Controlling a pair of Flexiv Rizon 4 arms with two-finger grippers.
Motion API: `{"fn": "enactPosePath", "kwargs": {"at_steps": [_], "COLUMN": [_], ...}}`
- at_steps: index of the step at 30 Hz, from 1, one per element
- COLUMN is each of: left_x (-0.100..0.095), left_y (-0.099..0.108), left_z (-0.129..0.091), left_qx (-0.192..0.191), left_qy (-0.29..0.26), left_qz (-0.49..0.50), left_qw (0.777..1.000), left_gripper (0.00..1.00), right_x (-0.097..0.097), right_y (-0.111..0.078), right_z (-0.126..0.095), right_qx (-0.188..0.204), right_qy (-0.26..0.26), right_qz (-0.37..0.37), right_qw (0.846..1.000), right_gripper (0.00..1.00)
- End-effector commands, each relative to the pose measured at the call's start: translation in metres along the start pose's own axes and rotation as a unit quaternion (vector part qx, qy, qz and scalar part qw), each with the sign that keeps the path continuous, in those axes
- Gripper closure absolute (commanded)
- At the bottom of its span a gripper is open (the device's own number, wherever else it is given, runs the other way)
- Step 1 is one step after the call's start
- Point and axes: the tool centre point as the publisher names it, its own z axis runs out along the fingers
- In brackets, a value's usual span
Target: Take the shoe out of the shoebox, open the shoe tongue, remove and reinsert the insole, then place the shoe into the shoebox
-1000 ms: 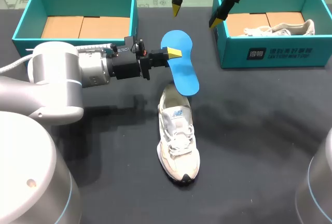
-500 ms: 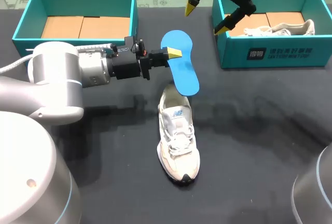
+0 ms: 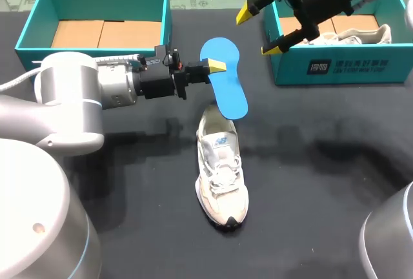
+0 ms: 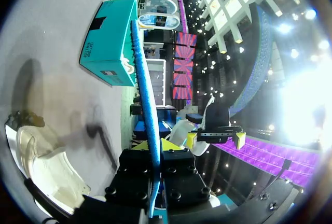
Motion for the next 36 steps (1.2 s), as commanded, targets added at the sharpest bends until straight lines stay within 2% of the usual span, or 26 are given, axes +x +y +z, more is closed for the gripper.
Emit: {"fn": "enactPosePath", "kwargs": {"at_steps": [1, 8, 23, 26, 32, 36], "left_x": [0.000, 0.000, 0.001, 0.005, 0.023, 0.034], "left_y": [0.000, 0.000, -0.002, -0.008, -0.018, -0.018], "left_z": [0.000, 0.000, -0.001, -0.006, -0.025, -0.037], "left_qx": [0.000, 0.000, -0.006, -0.012, -0.023, -0.038], "left_qy": [-0.001, -0.001, -0.001, 0.002, -0.012, -0.010], "left_qz": [0.000, 0.000, 0.013, 0.042, 0.167, 0.296], "left_qw": [1.000, 1.000, 1.000, 0.999, 0.986, 0.955], "left_gripper": [1.00, 1.00, 1.00, 1.00, 1.00, 1.00], "right_x": [-0.005, -0.010, -0.039, -0.043, -0.049, -0.050], "right_y": [0.005, 0.008, -0.002, -0.002, 0.002, 0.005], "right_z": [0.006, 0.011, 0.016, 0.017, 0.019, 0.021], "right_qx": [0.005, 0.015, 0.006, 0.006, 0.011, 0.014], "right_qy": [0.107, 0.124, 0.161, 0.172, 0.182, 0.186], "right_qz": [-0.002, 0.001, 0.031, 0.031, 0.035, 0.038], "right_qw": [0.994, 0.992, 0.986, 0.985, 0.983, 0.982], "right_gripper": [0.00, 0.00, 0.00, 0.00, 0.00, 0.00]}}
